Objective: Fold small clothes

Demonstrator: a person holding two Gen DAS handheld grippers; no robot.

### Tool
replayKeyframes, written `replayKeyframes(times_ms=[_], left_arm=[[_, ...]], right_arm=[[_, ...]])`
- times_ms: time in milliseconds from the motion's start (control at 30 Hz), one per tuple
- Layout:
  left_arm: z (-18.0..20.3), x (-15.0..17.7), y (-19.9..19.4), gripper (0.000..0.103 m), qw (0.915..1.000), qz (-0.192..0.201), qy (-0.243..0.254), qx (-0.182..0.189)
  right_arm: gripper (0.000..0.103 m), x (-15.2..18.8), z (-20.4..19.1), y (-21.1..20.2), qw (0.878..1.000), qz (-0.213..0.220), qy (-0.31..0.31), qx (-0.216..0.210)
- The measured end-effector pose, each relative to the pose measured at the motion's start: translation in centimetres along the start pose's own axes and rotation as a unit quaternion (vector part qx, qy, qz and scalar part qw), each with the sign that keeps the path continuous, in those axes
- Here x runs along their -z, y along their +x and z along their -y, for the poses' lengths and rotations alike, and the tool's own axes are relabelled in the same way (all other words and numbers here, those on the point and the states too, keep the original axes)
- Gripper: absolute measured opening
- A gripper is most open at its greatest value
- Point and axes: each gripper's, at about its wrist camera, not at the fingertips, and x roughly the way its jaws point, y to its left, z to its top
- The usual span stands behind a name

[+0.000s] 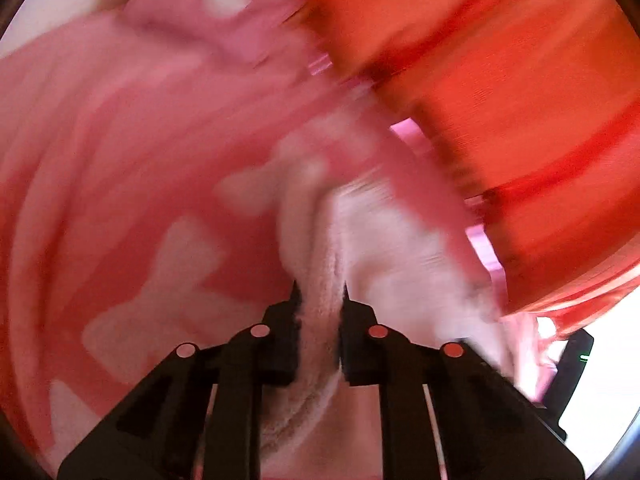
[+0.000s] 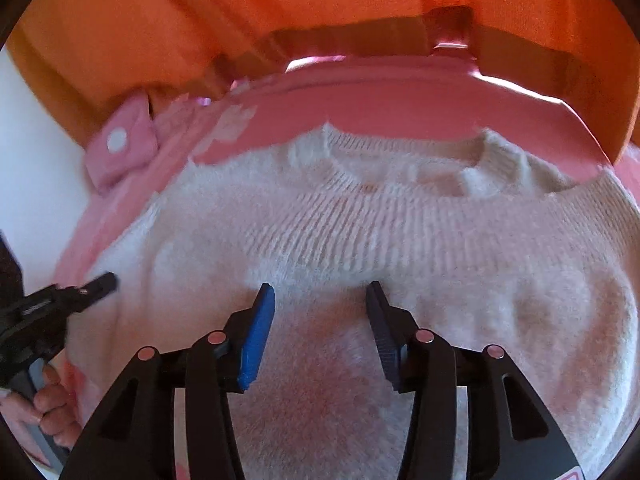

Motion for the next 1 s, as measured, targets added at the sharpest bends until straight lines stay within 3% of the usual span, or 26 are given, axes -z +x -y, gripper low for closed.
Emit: replayKeyframes(times_ms=[133,200,267,333,367,433,533,567,600,667,733,800,1000], left_arm=[[9.7,0.9,-3.3,0.013,0.9927,0.046,0.095,0.058],[15.4,2.6,-3.6,0.013,0.9835,0.052,0.151,0.085],[21.3,5.2,-2.4,0.013,0.9703,0.032,0.201,0.131],[24.9,7.9,-0.6,0.013,0.9615,0.005,0.231,0.149],[26.9,9.9,1.2,0.014,0.9565,-0.018,0.248,0.152],[28.6,12.9,5.0,0.015,0.9543,-0.062,0.258,0.137],[28.3,17.0,10.2,0.018,0.9564,-0.128,0.246,0.092],[27.8,17.6,10.3,0.022,0.9573,-0.131,0.238,0.099],[27.4,17.8,9.6,0.027,0.9587,-0.117,0.234,0.111],[26.5,17.9,6.7,0.056,0.9595,-0.073,0.242,0.125],[25.3,17.4,3.7,0.075,0.9623,-0.028,0.246,0.114],[23.9,17.3,1.6,0.076,0.96,-0.012,0.258,0.107],[18.1,17.7,0.2,0.085,0.9533,-0.03,0.301,-0.004]], right_arm=[[0.048,-1.3,4.5,-3.6,0.998,0.043,0.053,0.004],[0.048,-1.6,7.3,-5.3,0.995,0.058,0.082,0.015],[0.049,-1.6,10.7,-7.1,0.99,0.075,0.119,0.032],[0.052,-1.2,14.5,-9.0,0.982,0.086,0.161,0.046],[0.052,-1.0,16.0,-9.8,0.979,0.091,0.179,0.048],[0.054,-0.1,19.3,-11.2,0.971,0.093,0.213,0.052],[0.055,0.9,22.6,-12.8,0.963,0.092,0.247,0.053],[0.055,1.1,23.2,-13.2,0.962,0.093,0.253,0.051],[0.056,1.4,23.6,-13.7,0.961,0.093,0.256,0.046],[0.06,1.9,23.9,-14.4,0.963,0.092,0.252,0.027],[0.062,2.1,23.8,-14.3,0.964,0.083,0.251,-0.006],[0.063,2.1,23.2,-14.0,0.967,0.069,0.243,-0.04],[0.066,2.3,19.0,-11.5,0.974,0.002,0.203,-0.1]])
